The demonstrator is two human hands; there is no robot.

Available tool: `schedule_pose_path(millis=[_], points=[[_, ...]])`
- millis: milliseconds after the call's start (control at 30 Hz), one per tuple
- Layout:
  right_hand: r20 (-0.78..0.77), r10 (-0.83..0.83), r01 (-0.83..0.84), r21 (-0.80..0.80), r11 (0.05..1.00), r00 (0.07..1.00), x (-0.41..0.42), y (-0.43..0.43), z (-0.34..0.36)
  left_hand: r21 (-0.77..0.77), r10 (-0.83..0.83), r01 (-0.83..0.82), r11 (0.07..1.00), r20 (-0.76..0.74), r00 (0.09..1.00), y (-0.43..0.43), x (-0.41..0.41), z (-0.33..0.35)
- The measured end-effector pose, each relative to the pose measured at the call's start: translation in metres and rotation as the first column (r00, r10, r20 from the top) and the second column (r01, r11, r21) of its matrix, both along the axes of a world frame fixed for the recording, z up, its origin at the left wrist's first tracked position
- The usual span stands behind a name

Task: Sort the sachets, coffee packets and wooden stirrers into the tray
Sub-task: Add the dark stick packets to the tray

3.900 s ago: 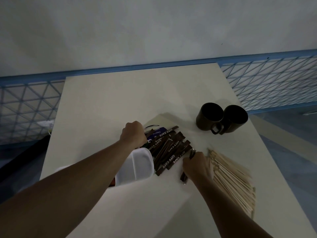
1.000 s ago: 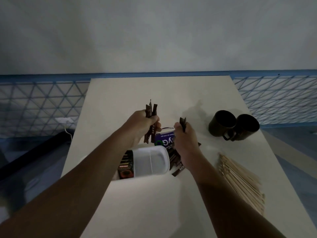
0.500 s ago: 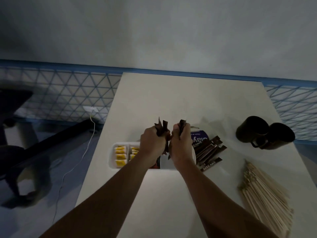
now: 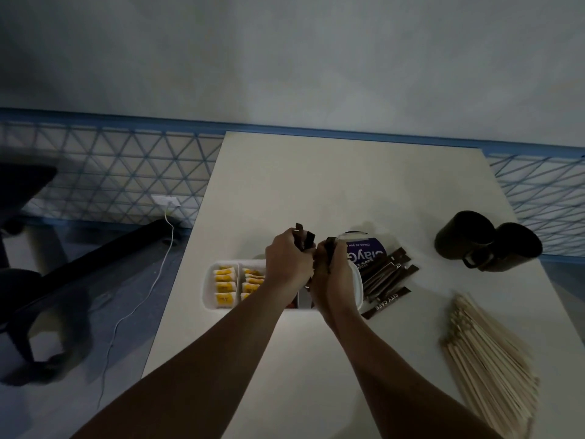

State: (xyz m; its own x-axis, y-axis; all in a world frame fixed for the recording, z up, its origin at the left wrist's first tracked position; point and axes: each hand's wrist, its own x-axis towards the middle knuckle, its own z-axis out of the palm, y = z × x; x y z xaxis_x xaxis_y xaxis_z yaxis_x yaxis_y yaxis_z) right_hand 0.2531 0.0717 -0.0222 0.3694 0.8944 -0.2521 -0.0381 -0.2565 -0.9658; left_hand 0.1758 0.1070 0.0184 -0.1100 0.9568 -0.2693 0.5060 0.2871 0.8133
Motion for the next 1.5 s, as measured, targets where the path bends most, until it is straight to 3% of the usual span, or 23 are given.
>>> schedule_pose_path(millis=[67, 167, 300, 367, 500, 667, 867, 967, 1100, 1300, 1500], points=[[0.175, 0.036, -0.033, -0.017, 0.999, 0.984, 0.002, -0.001, -0.001, 0.013, 0.003, -0.003, 1.000, 0.016, 1.000, -0.001, -0.001, -0.001], [0.093, 0.063, -0.065, 0.015, 0.998, 0.994, 0.003, -0.003, 0.002, 0.026, -0.023, 0.021, 0.999, 0.075, 0.997, -0.003, -0.003, 0.001], [0.402, 0.149, -0.168, 0.012, 0.986, 0.904, 0.008, -0.002, -0.001, 0.056, -0.081, 0.076, 0.996, 0.089, 0.993, -0.003, -0.008, 0.002], [0.471, 0.135, -0.151, -0.002, 0.988, 0.872, 0.013, -0.001, 0.001, 0.063, -0.101, 0.094, 0.994, 0.116, 0.988, -0.002, -0.010, 0.002], [0.466, 0.110, -0.141, 0.033, 0.989, 0.878, 0.021, 0.000, 0.016, 0.105, -0.168, 0.160, 0.982, 0.068, 0.983, 0.004, -0.018, 0.005], [0.568, 0.087, -0.110, 0.006, 0.994, 0.818, 0.041, 0.000, 0.022, 0.104, -0.273, 0.286, 0.953, -0.128, 0.954, 0.012, -0.032, 0.008], [0.579, 0.315, -0.211, -0.243, 0.947, 0.752, 0.050, -0.006, 0.023, -0.041, -0.353, 0.353, 0.935, -0.205, 0.913, 0.018, -0.035, 0.014], [0.563, 0.371, -0.243, -0.290, 0.926, 0.739, 0.046, -0.004, 0.017, -0.062, -0.363, 0.359, 0.931, -0.243, 0.900, 0.020, -0.030, 0.012], [0.602, 0.356, -0.263, -0.240, 0.934, 0.715, 0.039, 0.003, 0.013, -0.035, -0.374, 0.380, 0.924, -0.284, 0.883, 0.018, -0.024, 0.007], [0.622, 0.356, -0.330, -0.162, 0.930, 0.697, 0.035, 0.010, 0.020, 0.043, -0.381, 0.399, 0.916, -0.219, 0.898, 0.018, -0.021, 0.003], [0.566, 0.297, -0.278, -0.123, 0.953, 0.769, 0.037, 0.009, 0.016, 0.034, -0.321, 0.341, 0.940, -0.258, 0.911, 0.022, -0.017, 0.000]])
